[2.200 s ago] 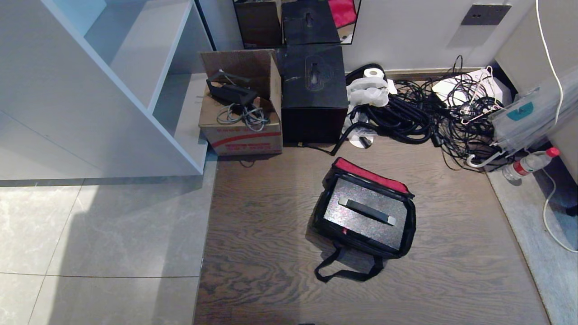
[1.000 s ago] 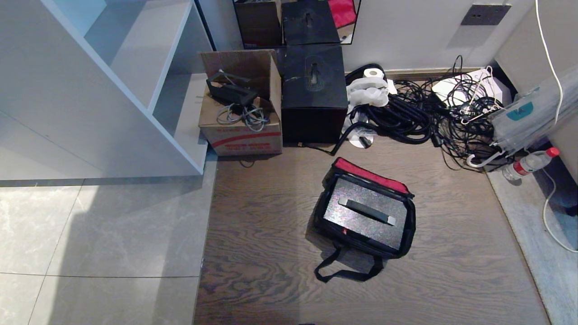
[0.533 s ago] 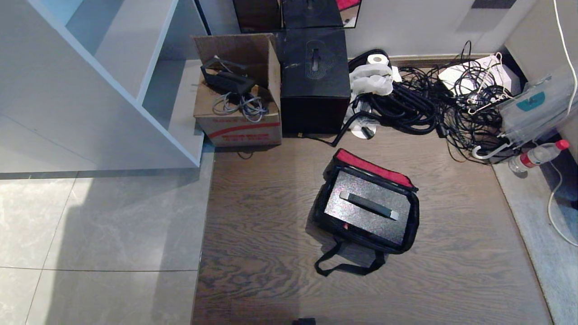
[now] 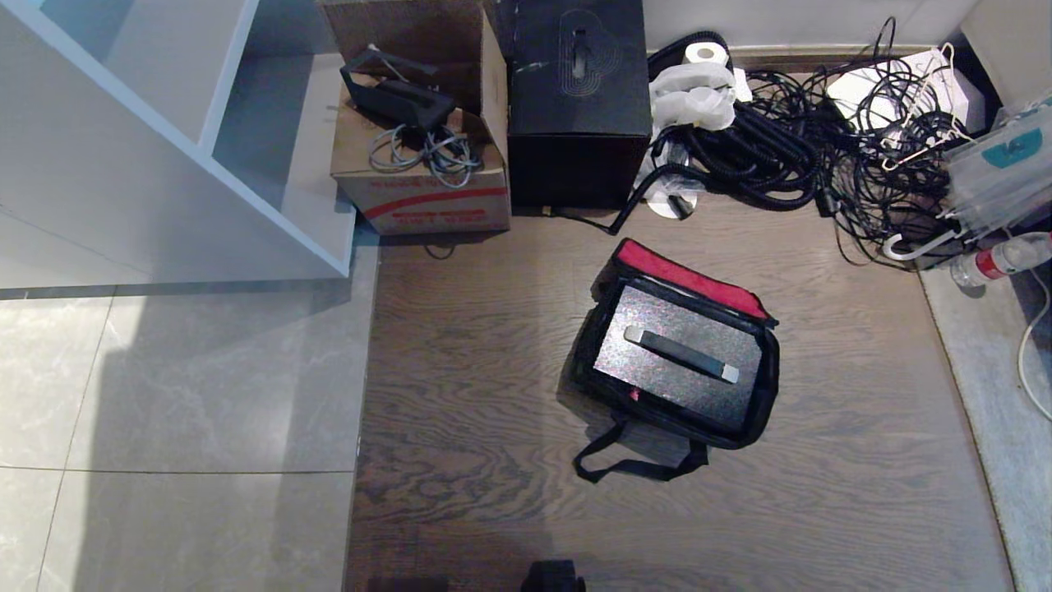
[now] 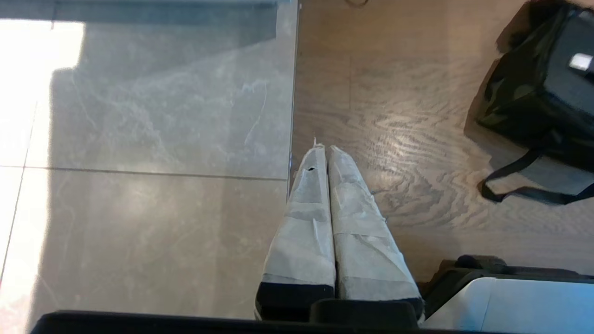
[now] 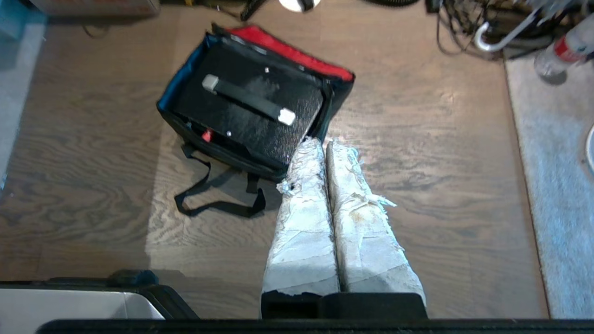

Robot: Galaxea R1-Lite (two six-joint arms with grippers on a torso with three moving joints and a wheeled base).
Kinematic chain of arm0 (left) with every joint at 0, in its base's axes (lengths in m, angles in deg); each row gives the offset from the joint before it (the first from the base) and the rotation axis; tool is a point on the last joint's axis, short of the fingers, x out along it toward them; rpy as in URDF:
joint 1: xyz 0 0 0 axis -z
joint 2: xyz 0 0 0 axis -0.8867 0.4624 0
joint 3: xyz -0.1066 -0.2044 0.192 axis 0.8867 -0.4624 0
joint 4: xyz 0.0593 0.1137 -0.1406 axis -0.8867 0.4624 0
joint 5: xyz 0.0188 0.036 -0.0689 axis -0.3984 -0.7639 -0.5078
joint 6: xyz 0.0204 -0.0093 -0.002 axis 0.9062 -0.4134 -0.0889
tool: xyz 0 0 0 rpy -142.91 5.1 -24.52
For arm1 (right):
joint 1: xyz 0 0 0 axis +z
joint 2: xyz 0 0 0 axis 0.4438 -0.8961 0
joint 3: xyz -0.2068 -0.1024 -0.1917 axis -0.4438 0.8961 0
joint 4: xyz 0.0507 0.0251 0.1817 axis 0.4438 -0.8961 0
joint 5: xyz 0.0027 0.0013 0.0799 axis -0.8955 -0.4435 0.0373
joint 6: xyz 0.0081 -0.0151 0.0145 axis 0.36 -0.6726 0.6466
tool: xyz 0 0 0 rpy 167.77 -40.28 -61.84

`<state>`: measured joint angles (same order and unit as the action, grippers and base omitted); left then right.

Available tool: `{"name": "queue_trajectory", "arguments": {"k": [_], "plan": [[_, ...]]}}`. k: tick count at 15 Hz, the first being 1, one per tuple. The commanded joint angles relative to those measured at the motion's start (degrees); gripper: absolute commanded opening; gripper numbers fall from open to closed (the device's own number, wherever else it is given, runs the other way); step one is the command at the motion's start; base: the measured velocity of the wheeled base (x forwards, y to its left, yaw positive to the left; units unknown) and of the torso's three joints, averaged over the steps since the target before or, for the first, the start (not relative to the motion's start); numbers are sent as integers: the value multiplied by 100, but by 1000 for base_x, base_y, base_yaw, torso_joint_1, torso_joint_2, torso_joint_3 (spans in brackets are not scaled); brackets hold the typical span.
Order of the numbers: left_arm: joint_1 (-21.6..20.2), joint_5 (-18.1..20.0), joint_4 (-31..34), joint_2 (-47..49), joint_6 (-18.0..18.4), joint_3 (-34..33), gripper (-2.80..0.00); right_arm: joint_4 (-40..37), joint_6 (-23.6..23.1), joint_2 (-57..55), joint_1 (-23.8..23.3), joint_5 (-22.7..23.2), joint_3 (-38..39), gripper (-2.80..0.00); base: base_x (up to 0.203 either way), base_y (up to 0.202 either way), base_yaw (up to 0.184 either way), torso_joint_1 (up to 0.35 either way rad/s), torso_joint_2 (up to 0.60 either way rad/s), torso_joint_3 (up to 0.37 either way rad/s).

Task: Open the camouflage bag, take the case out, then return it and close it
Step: Grip the handle

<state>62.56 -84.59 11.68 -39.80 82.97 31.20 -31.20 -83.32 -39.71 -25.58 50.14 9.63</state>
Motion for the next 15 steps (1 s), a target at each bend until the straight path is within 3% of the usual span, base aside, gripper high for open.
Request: {"name": "queue_trajectory", "arguments": {"k": [1, 5, 15], "plan": [[-1, -2, 2, 0, -2, 0, -280, 6, 3, -18, 2, -2, 229, -280, 0, 0, 0, -2, -2, -198], [-1, -2, 2, 0, -2, 0, -280, 6, -6, -18, 2, -2, 229, -280, 0, 0, 0, 3, 4, -142], [-1, -2, 2, 0, -2, 0, -280, -70, -58, -18, 2, 8, 229, -280, 0, 0, 0, 0, 1, -6]]}}
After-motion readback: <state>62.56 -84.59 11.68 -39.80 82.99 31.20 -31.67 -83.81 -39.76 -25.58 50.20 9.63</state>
